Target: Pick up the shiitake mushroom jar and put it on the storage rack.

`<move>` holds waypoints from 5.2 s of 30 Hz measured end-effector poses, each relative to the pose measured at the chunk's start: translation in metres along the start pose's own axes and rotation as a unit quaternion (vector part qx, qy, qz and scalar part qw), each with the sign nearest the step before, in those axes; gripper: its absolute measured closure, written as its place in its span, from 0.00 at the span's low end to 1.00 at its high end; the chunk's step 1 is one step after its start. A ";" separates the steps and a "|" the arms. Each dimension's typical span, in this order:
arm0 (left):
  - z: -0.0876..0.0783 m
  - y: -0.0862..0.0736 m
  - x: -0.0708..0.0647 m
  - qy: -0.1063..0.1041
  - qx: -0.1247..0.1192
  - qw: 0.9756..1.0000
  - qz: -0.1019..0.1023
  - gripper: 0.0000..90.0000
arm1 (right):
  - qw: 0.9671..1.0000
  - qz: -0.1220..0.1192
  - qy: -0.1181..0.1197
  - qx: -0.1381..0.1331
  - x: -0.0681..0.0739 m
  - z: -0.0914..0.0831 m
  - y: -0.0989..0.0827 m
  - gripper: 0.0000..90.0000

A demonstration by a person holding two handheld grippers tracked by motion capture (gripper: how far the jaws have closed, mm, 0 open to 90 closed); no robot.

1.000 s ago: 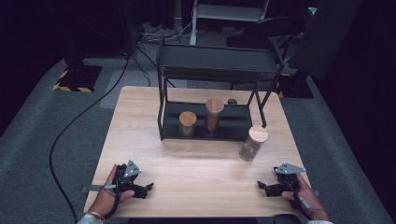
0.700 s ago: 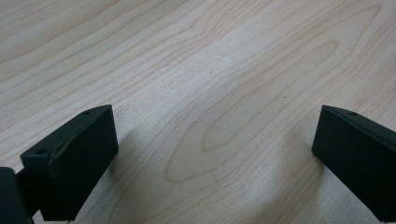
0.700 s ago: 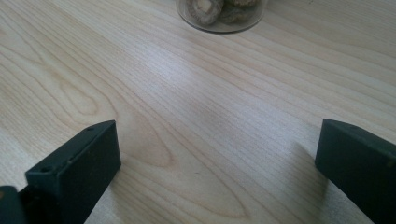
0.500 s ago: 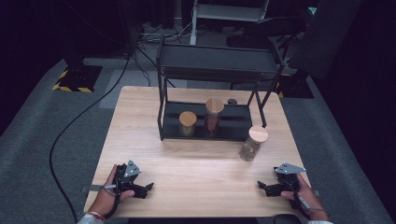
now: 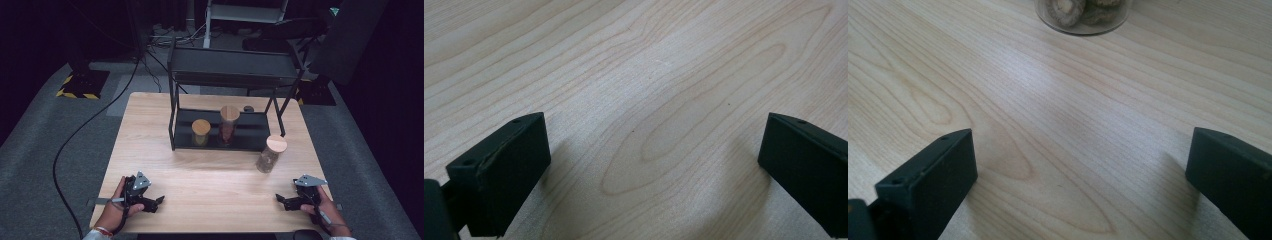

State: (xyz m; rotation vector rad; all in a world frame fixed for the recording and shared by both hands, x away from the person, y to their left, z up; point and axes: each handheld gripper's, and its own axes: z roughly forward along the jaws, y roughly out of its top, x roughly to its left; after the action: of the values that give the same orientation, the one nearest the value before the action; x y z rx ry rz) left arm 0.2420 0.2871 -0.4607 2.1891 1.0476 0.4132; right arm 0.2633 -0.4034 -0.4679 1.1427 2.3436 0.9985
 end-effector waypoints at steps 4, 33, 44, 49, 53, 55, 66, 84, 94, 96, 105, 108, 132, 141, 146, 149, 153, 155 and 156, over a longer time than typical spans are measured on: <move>0.000 0.000 0.000 0.000 0.000 1.000 0.000 0.00 | 1.000 0.001 -0.001 0.000 0.001 0.000 0.000 0.00; 0.000 0.000 0.000 0.000 0.000 1.000 0.000 0.00 | 0.998 -0.001 -0.046 -0.041 0.015 -0.028 0.025 0.03; 0.000 0.000 0.000 0.000 0.000 1.000 0.000 0.00 | 0.998 0.012 -0.042 -0.055 0.018 -0.036 0.036 0.03; 0.000 0.000 0.000 0.000 0.000 1.000 0.000 0.00 | 0.997 0.014 -0.041 -0.059 0.020 -0.037 0.040 0.03; 0.000 0.000 0.000 0.000 0.000 1.000 0.000 0.00 | 0.997 0.016 -0.045 -0.065 0.022 -0.037 0.046 0.03; 0.000 0.000 0.000 0.000 0.000 1.000 0.000 0.00 | 0.997 0.012 -0.045 -0.068 0.023 -0.037 0.050 0.03; 0.000 0.000 0.000 0.000 0.000 1.000 0.000 0.00 | 0.997 0.014 -0.038 -0.072 0.024 -0.029 0.072 0.03; 0.000 0.000 0.000 0.000 0.001 1.000 0.000 0.00 | 0.996 0.026 -0.042 -0.074 0.024 -0.017 0.096 0.03; 0.000 0.000 0.000 0.000 0.000 1.000 0.000 0.00 | 0.996 0.036 -0.046 -0.069 0.023 -0.007 0.108 0.03; 0.000 0.000 0.000 0.000 0.000 1.000 0.000 0.00 | 0.996 0.038 -0.048 -0.066 0.023 -0.004 0.111 0.03; 0.000 0.000 0.000 0.000 0.000 1.000 0.000 0.00 | 0.995 0.060 -0.055 -0.059 0.022 0.005 0.122 0.03; 0.000 0.000 0.000 0.000 0.000 1.000 0.000 0.00 | 0.994 0.066 -0.055 -0.059 0.021 0.007 0.124 0.04; 0.000 0.000 0.000 -0.001 0.001 1.000 0.000 0.00 | 0.992 0.094 -0.045 -0.071 0.018 0.018 0.130 0.25; 0.000 0.001 0.001 -0.002 0.001 1.000 0.001 0.00 | 0.992 0.086 -0.051 -0.071 0.020 0.018 0.130 0.26; 0.000 0.001 0.001 -0.002 0.001 1.000 0.001 0.00 | 0.992 0.085 -0.055 -0.072 0.022 0.018 0.130 0.26; 0.000 0.001 0.001 -0.002 0.001 1.000 0.001 0.00 | 0.992 0.085 -0.057 -0.073 0.024 0.018 0.130 0.26; 0.000 0.001 0.001 -0.002 0.001 1.000 0.001 0.00 | 0.992 0.083 -0.059 -0.073 0.025 0.018 0.131 0.26; 0.000 0.001 0.001 -0.002 0.001 1.000 0.001 0.00 | 0.992 0.080 -0.058 -0.072 0.026 0.017 0.131 0.27; 0.000 0.001 0.001 -0.002 0.001 1.000 0.001 0.00 | 0.992 0.080 -0.057 -0.073 0.026 0.017 0.131 0.27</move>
State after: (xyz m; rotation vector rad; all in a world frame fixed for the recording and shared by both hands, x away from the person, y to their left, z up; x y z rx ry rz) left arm 0.2433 0.2873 -0.4603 2.1923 1.0435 0.4081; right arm 0.3283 -0.3196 -0.3856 1.3096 2.0798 1.1075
